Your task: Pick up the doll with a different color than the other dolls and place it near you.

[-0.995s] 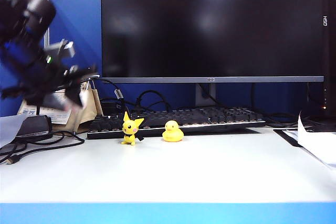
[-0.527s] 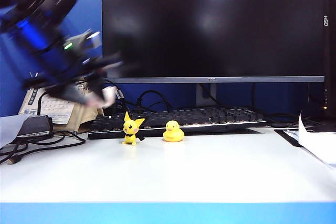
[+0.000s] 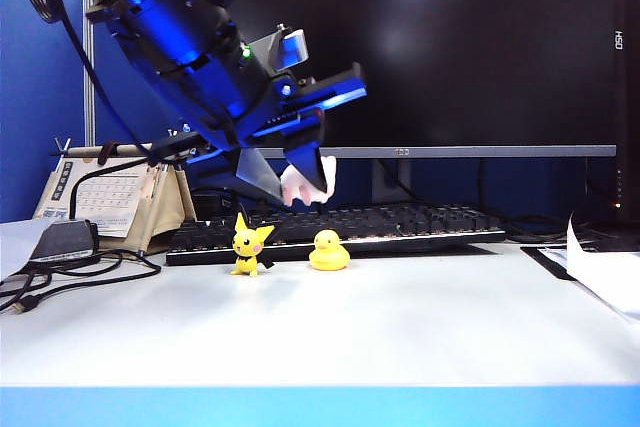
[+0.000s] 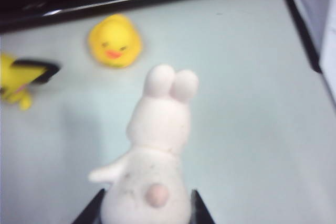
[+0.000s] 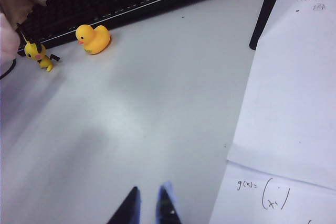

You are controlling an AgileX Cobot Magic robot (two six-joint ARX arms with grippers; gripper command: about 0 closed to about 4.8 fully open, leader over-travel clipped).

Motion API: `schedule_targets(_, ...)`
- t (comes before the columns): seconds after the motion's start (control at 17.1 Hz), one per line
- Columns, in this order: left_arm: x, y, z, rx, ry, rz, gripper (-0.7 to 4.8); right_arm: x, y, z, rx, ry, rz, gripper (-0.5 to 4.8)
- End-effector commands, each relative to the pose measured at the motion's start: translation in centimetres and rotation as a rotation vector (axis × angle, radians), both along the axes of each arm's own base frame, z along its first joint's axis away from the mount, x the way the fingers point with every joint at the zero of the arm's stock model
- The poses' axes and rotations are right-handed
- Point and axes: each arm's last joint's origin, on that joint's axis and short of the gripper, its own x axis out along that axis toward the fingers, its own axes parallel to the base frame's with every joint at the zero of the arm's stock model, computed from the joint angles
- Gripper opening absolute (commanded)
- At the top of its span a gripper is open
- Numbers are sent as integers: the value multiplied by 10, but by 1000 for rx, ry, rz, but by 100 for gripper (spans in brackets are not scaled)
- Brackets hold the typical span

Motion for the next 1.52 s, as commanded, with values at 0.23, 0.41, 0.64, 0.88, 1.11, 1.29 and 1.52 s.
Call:
schedule_targets(0.23, -35, -16, -15, 52, 45, -18, -6, 0, 0, -1, -9, 13, -1, 53)
schedule_targets(0.41, -51, -17, -28, 67, 76, -22, -6, 0, 0, -1, -9, 13, -1, 53)
schedule_targets(0.64, -57, -13, -38, 89, 68, -14, -6, 0, 0, -1, -9, 13, -1, 53)
schedule_targets(0.88, -58, -9, -48, 95, 49, 7, -6, 0, 0, -1, -9, 13, -1, 53)
schedule_targets(1.11, -55, -8, -58, 117, 72, 14, -6, 0, 0, -1, -9, 13, -1, 53)
schedule_targets(1.29, -53, -9, -64, 126, 79, 16, -6, 0, 0, -1, -9, 13, -1, 53)
schedule_targets(1.52, -50, -9, -66, 111, 86, 11, -6, 0, 0, -1, -9, 13, -1, 53)
